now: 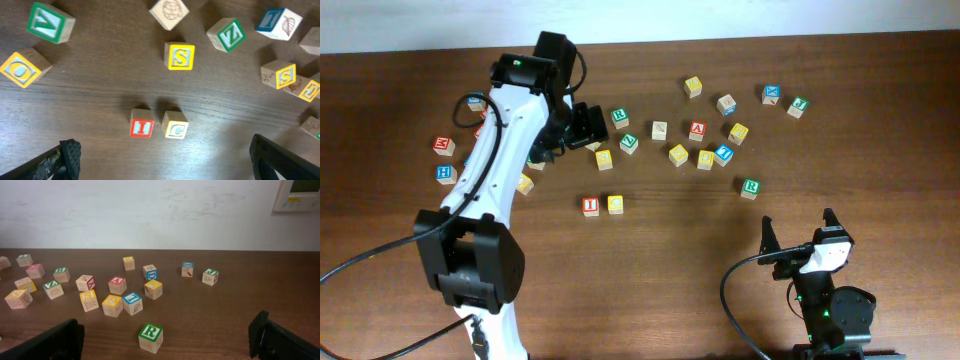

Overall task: Spell out ICRA
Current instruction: 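Open the left gripper and raise it away toward the upper left, then reach the right gripper to the green R block on the right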

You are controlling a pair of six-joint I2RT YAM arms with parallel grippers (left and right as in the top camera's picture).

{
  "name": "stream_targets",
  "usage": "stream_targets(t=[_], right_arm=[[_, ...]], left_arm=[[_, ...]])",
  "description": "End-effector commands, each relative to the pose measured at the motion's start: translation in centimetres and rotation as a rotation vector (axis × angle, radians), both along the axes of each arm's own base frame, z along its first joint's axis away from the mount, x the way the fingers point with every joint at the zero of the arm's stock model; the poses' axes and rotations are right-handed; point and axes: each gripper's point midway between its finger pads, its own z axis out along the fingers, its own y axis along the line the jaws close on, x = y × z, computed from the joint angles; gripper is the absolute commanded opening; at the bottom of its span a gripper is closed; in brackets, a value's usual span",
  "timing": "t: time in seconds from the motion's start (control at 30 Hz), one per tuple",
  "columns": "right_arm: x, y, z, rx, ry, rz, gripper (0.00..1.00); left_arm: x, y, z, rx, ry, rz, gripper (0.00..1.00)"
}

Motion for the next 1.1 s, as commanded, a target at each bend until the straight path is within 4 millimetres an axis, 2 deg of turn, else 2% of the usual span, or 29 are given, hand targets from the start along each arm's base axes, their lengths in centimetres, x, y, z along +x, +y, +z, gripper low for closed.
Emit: stream_targets(t=[0.0, 0.1, 0.2, 0.27, 0.37, 0.43, 0.47, 0.6, 0.63, 0.73, 0.8, 0.87, 1.0, 1.07], right_arm=[[0.0, -0.1, -0.3, 0.005, 0.006, -0.002, 0.98], [0.0, -0.1, -0.3, 0.005, 0.006, -0.002, 0.98], [0.0, -0.1, -0.3, 0.005, 0.006, -0.002, 0.98], [0.0, -0.1, -0.3, 0.005, 0.006, -0.002, 0.98], [0.0, -0.1, -0.3, 0.005, 0.006, -0.002, 0.98], [0.0, -0.1, -0.3, 0.005, 0.006, -0.002, 0.98], [0.0, -0.1, -0.3, 0.005, 0.007, -0.002, 0.98], [0.0, 0.5, -0.2, 0.026, 0.004, 0.028, 0.98], [-0.2, 1.4, 0.0, 0.092, 0.005, 0.080, 0.98], [-1.9, 6.8, 0.5, 0.442, 0.096, 0.381, 0.98], [-3.2, 8.9, 0.6, 0.511, 0.152, 0.514, 0.98], [-3.7, 9.6, 1.1, 0.554, 0.160, 0.567, 0.98], [-3.8, 9.7, 1.5, 0.711, 0.214, 0.560, 0.98], [-4.3, 10.2, 4.3, 0.693, 0.110, 0.636, 0.98]], left_arm=[[-0.4, 1.3, 0.6, -0.012, 0.021, 0.035, 0.99], [-1.5, 2.0, 0.4, 0.008, 0.069, 0.039, 0.99], [-1.3, 3.4, 0.4, 0.022, 0.071, 0.070, 0.99], [-1.2, 5.6, 0.4, 0.019, 0.085, 0.127, 0.99], [-1.3, 10.3, 0.3, 0.034, 0.109, 0.238, 0.99], [-1.7, 13.2, 0.2, 0.119, 0.114, 0.282, 0.99], [-1.9, 15.7, 0.2, 0.194, 0.113, 0.317, 0.99], [-2.1, 17.1, 0.2, 0.194, 0.117, 0.352, 0.99], [-2.3, 17.1, 0.1, 0.195, 0.127, 0.351, 0.99], [-2.2, 18.2, 0.2, 0.259, 0.114, 0.356, 0.99], [-1.9, 18.7, 0.3, 0.286, 0.099, 0.360, 0.99], [-2.2, 18.3, 0.2, 0.267, 0.113, 0.356, 0.99], [-1.4, 17.6, 0.1, 0.218, 0.089, 0.356, 0.99], [-1.4, 17.6, 0.1, 0.218, 0.089, 0.356, 0.99]])
